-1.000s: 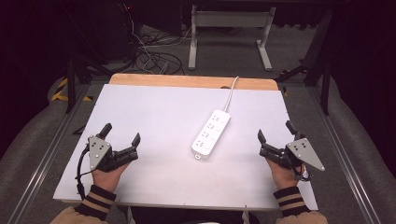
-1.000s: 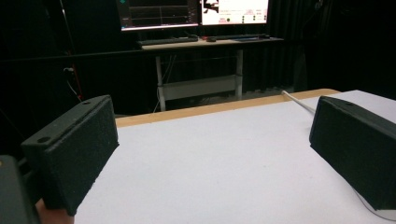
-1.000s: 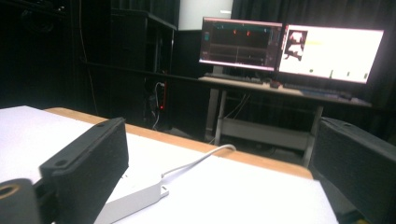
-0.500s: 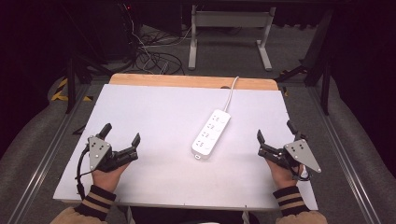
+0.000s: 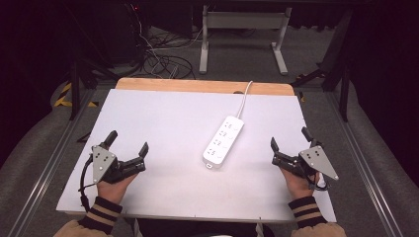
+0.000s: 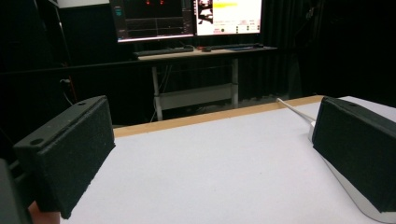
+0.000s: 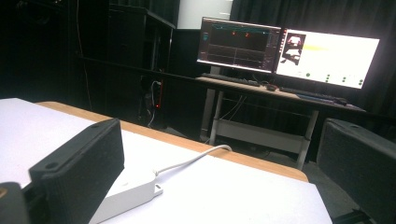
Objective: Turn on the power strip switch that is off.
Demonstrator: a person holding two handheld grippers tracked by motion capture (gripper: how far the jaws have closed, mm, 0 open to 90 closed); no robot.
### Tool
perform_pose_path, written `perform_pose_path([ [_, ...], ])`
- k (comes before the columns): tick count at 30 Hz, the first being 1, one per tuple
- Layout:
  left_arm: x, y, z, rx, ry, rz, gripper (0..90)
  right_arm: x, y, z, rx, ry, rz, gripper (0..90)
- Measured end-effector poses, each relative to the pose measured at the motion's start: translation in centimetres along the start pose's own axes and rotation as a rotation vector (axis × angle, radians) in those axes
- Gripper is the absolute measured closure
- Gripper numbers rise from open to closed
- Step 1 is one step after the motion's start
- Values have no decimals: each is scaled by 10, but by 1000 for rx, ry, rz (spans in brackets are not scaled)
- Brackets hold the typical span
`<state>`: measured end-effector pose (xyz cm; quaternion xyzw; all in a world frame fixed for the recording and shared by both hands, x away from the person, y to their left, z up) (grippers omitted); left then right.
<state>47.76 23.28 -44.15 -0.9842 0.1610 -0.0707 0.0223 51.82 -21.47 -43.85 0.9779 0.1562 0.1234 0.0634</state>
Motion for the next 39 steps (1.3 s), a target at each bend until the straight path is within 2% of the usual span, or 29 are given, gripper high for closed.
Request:
perform_pose_path([
  [13,0,-1,2,-4,-16,-7,0,2,-2,5,7,-31,-8,14],
  [39,2,0,3,-9,-28,1,2,1,-3,8,-3,-49,-15,20],
])
Point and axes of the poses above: each handheld gripper's, and its own axes: x roughly forward along the jaws, z roughly out of its underside, y roughly to its right, the point moved 9 cm from there along x, roughly forward along the jaws, and after that the axes turned 8 degrees about y, right-handed, at the moved point
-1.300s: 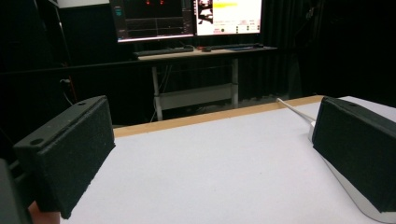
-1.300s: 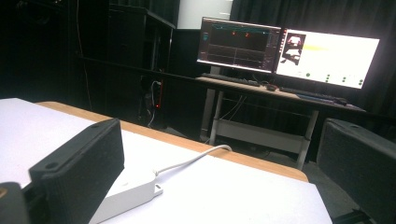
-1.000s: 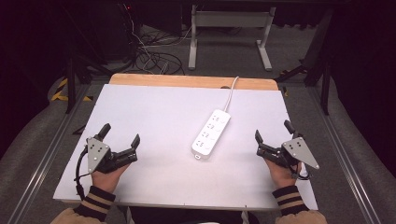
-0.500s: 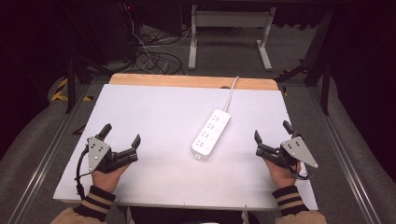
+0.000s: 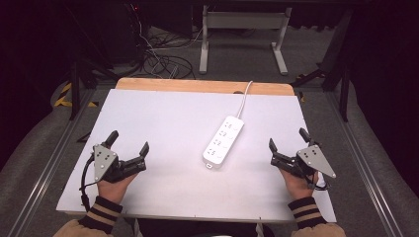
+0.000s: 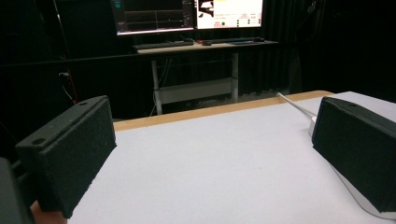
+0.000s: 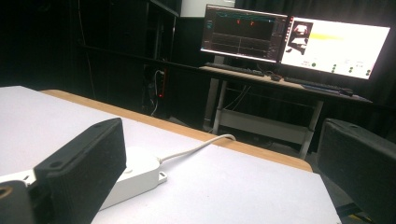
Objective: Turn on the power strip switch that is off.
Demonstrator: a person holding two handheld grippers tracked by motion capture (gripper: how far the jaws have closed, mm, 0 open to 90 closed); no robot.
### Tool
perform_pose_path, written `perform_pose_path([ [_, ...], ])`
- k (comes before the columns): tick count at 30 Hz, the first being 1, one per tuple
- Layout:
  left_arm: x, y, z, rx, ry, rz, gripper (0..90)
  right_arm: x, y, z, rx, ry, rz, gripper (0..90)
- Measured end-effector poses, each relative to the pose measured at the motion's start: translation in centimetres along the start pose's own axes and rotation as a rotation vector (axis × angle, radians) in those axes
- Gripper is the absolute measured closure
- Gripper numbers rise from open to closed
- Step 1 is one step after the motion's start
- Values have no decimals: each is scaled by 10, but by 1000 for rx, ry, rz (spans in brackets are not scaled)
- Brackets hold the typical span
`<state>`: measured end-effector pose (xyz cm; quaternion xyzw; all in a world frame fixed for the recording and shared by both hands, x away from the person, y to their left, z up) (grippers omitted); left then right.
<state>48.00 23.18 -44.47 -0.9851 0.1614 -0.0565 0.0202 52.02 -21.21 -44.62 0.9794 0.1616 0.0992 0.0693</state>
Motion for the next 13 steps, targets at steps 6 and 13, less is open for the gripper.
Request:
perform_pose_path([
  [6,0,0,0,1,-1,0,2,0,1,0,1,0,3,20],
  [13,0,-1,0,2,-2,-2,2,1,0,0,1,0,2,20],
])
Point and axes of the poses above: each handheld gripper's, and its own axes: x roughly forward along the jaws, z roughly out of its underside, y roughly to its right, the point moved 9 cm from there along x, roughly forward along the jaws, and after that the axes turned 8 degrees about y, right-handed, at the moved point
